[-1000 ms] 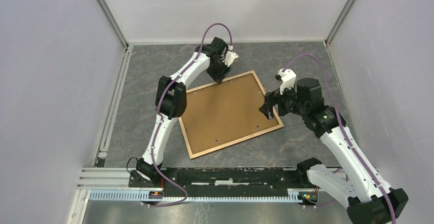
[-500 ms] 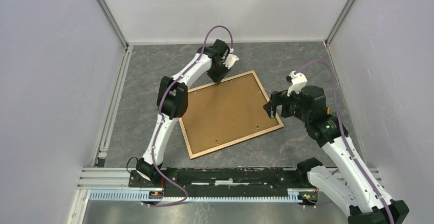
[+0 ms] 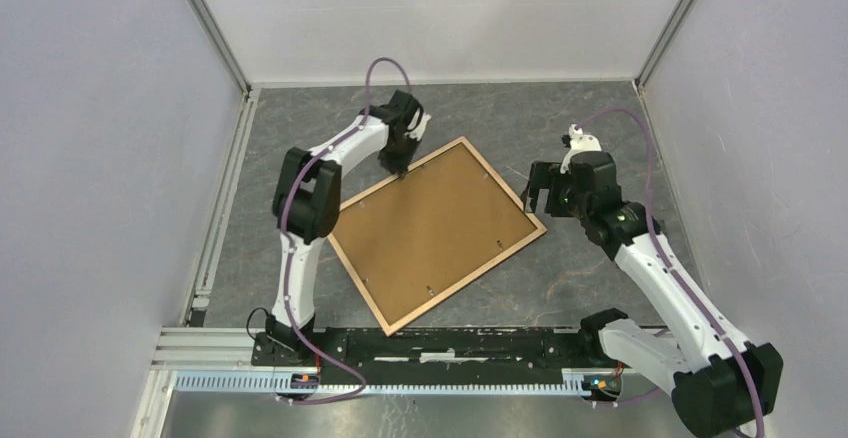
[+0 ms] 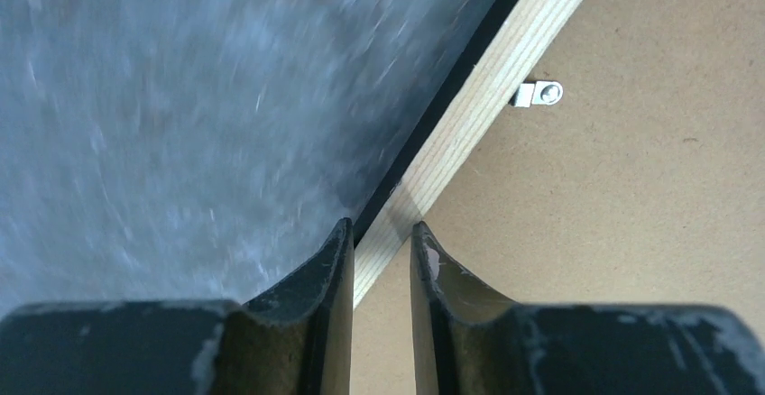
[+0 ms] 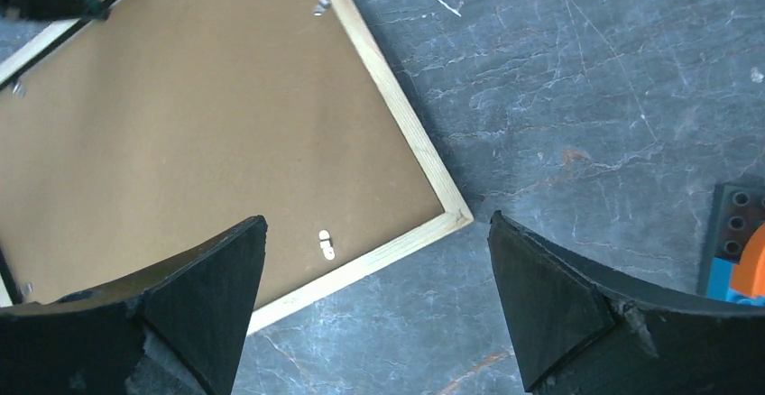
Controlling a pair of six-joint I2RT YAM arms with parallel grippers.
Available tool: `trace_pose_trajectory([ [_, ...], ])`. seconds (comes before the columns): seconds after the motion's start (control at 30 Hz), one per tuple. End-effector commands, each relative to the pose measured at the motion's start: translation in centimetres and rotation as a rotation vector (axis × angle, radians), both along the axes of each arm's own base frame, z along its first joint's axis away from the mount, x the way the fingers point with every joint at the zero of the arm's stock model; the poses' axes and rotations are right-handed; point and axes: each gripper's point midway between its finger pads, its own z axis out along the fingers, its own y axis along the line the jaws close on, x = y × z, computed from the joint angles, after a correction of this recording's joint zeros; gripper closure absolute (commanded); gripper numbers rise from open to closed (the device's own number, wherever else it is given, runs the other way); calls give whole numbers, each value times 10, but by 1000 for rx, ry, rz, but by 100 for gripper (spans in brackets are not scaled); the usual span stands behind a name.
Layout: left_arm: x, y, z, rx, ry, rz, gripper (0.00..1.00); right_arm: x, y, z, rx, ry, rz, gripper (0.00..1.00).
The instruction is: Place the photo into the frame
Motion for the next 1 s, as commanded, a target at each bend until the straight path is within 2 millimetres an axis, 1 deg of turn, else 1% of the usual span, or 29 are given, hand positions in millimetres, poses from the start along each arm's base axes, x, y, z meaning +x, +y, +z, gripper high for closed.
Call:
trace_pose_trajectory([
  [0.0,-66,40,-35,38,173,393,98,20,1,-2,30,44,-94,2],
  [0.03,-74,48,-34,47,164,461,98,21,2,-12,18,83,-96,2],
  [0.07,-86,54,-38,46,181,521,98,22,3,-23,5,130,-91,2],
  [0.1,-97,56,-41,20,202,557,98,23,4,-34,-12,172,-80,2],
  [0.13,-102,56,-41,-12,207,587,98,24,6,-42,-19,201,-66,2],
  [0.17,-112,61,-44,-27,220,630,98,25,8,-51,-25,227,-49,2],
  [0.2,-120,63,-46,-52,223,677,98,25,15,-57,-17,248,-9,2],
  [0.3,-136,74,-49,-144,256,801,98,24,34,-76,3,316,125,2],
  [0.33,-140,71,-51,-189,267,822,98,24,39,-81,-1,338,166,3],
  [0.37,-144,71,-52,-211,279,840,98,26,42,-85,-15,348,192,7],
  [0.43,-149,73,-53,-234,277,895,98,32,40,-94,-76,360,193,10],
  [0.5,-149,70,-53,-304,269,947,98,39,45,-101,-108,364,217,10],
  [0.57,-148,63,-53,-344,289,953,98,46,52,-105,-104,370,230,10],
  [0.63,-149,62,-55,-355,293,983,98,56,56,-109,-111,373,223,14],
  [0.7,-149,65,-61,-374,287,1041,98,63,54,-112,-136,384,208,17],
  [0.8,-145,66,-68,-373,290,1064,98,72,53,-112,-154,372,198,17],
  [0.9,-136,66,-67,-368,268,1048,98,75,47,-112,-186,376,188,16],
  [0.97,-135,67,-62,-348,234,1037,98,74,38,-113,-219,379,159,16],
])
